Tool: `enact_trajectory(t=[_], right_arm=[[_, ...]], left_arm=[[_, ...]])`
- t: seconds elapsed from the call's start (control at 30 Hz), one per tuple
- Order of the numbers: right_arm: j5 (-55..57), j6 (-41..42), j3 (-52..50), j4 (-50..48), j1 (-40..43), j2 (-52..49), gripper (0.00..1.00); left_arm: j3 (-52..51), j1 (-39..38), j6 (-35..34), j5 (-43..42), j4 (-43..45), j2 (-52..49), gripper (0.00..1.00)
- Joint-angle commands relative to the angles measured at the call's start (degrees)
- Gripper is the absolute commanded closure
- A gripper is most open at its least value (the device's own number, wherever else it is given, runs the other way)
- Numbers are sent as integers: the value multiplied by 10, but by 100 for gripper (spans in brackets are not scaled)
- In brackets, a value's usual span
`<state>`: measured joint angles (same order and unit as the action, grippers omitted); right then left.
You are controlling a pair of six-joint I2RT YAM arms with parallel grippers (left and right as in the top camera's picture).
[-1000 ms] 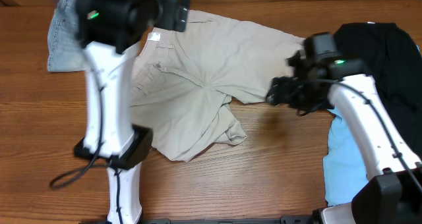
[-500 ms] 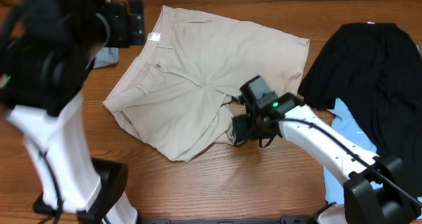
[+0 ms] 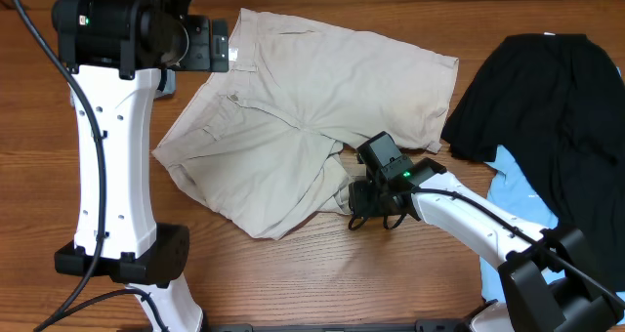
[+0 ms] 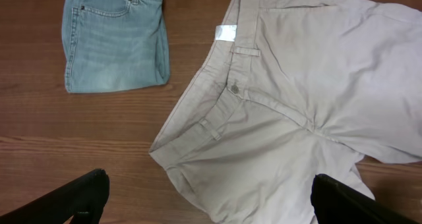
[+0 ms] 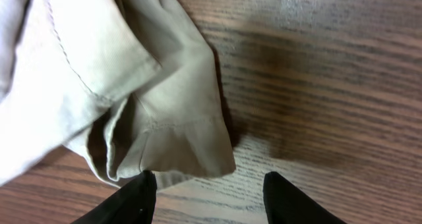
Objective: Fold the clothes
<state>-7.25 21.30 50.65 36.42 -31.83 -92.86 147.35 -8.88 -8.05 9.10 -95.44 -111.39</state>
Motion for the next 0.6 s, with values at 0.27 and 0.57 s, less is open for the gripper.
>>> enact_trajectory(t=[0.27,0.57], right_arm=[[2,-10,-2,-43,-1,-30,49],[19,-18,-2,-53,1,-53,96]], left_arm=[[-31,3,-9,7,23,-2,0],[-56,4,-7,8,43,-10,0]])
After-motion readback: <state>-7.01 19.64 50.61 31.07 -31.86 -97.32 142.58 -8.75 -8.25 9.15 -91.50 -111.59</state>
